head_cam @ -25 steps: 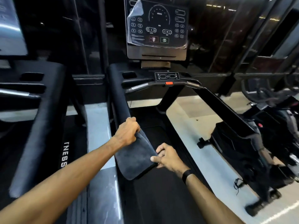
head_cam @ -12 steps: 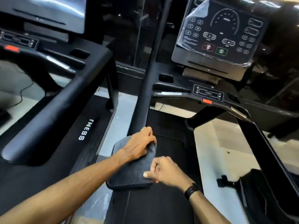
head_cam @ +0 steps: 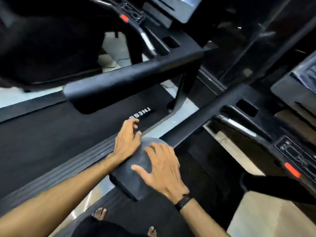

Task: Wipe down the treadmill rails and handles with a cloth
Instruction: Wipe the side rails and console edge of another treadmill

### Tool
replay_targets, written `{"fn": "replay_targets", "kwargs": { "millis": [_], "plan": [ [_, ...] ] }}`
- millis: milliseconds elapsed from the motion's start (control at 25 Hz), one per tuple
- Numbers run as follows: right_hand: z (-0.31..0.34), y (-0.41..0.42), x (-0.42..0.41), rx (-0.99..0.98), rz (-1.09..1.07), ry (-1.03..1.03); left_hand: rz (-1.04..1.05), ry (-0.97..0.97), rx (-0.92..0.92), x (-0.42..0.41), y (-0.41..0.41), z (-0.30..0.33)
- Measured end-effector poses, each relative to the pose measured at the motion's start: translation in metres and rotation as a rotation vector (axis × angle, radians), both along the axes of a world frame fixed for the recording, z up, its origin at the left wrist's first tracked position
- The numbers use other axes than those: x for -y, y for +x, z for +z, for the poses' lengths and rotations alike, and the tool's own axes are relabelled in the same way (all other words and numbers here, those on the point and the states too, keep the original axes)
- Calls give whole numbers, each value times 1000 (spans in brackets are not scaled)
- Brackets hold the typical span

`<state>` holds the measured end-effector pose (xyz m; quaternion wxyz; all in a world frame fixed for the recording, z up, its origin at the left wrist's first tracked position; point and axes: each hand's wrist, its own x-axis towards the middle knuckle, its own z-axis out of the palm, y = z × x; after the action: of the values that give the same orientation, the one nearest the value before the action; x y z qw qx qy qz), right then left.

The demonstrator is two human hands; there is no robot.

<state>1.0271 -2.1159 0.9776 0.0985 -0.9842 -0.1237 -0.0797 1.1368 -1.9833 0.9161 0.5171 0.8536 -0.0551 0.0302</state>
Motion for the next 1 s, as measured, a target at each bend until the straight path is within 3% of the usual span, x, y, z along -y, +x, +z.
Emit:
{"fn": "replay_targets", "kwargs": {
  "millis": [80,120,280,400,600,720,880,1000],
  "plan": [
    [-9,0,0,-307,70,-127,211,-23,-29,-14,-13,-2],
    [-13,2,2,-367,99,-158,302,-25,-28,-21,-25,-2],
    [-22,9,0,-375,192,-237,595,-102,-67,-38,-84,-10],
    [-30,24,-17,-275,209,-264,762,-166,-114,-37,-111,-8],
    [-31,55,-14,-282,356,-201,796,-233,-146,-26,-114,-9],
    [-33,94,5,-365,408,-286,816,-315,-146,-16,-102,-5],
    [-47,177,29,-773,244,-389,947,-409,-150,8,-88,-13],
    [-61,180,-20,-1051,283,-437,1082,-451,-119,14,-85,-16]
  ]
}}
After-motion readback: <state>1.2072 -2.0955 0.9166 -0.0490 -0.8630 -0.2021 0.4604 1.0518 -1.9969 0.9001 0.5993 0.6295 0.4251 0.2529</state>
